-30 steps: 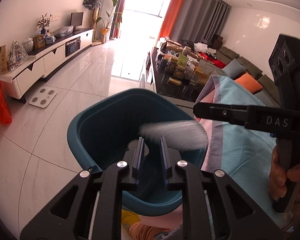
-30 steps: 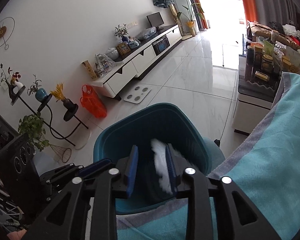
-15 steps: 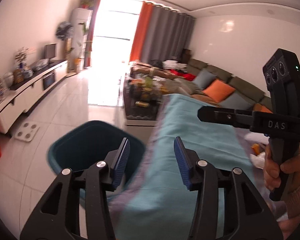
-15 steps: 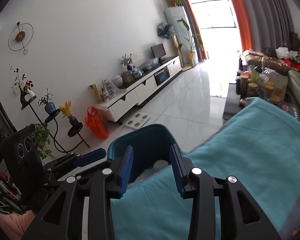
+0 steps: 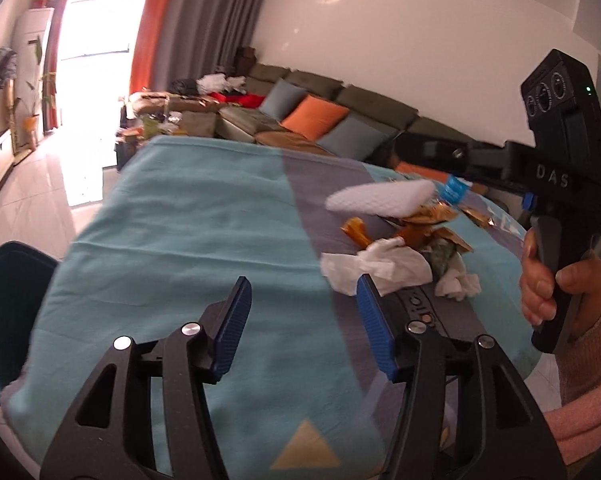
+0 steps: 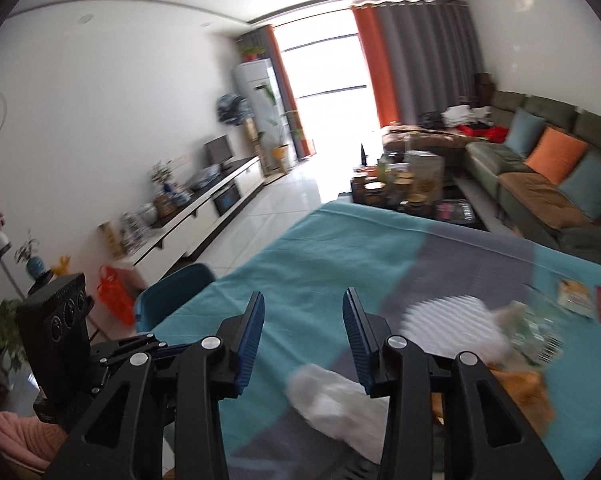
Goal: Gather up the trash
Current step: 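Grasp a clear plastic bag with the right tool while the left grasps a tissue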
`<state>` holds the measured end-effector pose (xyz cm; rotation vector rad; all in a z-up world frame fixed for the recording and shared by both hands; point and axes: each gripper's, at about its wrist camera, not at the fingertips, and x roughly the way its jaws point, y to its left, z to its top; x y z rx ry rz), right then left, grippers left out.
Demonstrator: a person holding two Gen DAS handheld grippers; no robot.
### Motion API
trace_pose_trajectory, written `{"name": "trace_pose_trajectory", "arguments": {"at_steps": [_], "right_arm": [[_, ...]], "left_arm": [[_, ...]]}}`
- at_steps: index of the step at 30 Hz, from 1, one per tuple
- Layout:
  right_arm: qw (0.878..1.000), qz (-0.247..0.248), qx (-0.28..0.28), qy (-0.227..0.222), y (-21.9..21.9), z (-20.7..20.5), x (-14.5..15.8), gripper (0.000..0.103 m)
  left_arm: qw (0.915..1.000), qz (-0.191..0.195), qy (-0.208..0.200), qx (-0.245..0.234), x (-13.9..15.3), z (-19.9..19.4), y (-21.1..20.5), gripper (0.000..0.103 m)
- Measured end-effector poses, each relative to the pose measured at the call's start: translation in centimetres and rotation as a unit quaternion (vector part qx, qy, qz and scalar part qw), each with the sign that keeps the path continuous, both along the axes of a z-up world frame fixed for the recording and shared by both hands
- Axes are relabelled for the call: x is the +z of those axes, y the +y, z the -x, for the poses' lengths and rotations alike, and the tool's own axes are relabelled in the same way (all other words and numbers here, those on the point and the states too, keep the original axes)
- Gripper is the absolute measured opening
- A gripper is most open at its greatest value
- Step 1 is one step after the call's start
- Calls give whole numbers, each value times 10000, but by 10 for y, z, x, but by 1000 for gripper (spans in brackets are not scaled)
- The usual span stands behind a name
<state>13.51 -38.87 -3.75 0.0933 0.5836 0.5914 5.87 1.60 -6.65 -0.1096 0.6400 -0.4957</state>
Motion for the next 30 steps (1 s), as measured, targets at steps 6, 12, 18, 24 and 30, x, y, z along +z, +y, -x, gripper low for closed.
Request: {"name": "trace_pose_trajectory", "arguments": {"at_steps": [6,12,18,24,30], "right_arm": [[9974,-55,-701,142,-60,-2,-14,42],[9950,-37,-953,297,-77,-12,-29,48],[9941,-206,-889,594,-77,-31,-44,50],[9935,-371,-772,746,-77,-31,-49,21],[9948,-412,-731,582,-77,-23,-42,11]], "left_arm": [[9987,-187,407,-243,-18,-29,-29,56],[9959,-139,836,-316,-26,-49,-41,57],[9923,110,1159,-423,-32,-65,-44,52],[9886,320,1349,-593,-39,-72,-46,3],[9910,366,1171,-539,-34,-68,-42,2]]}}
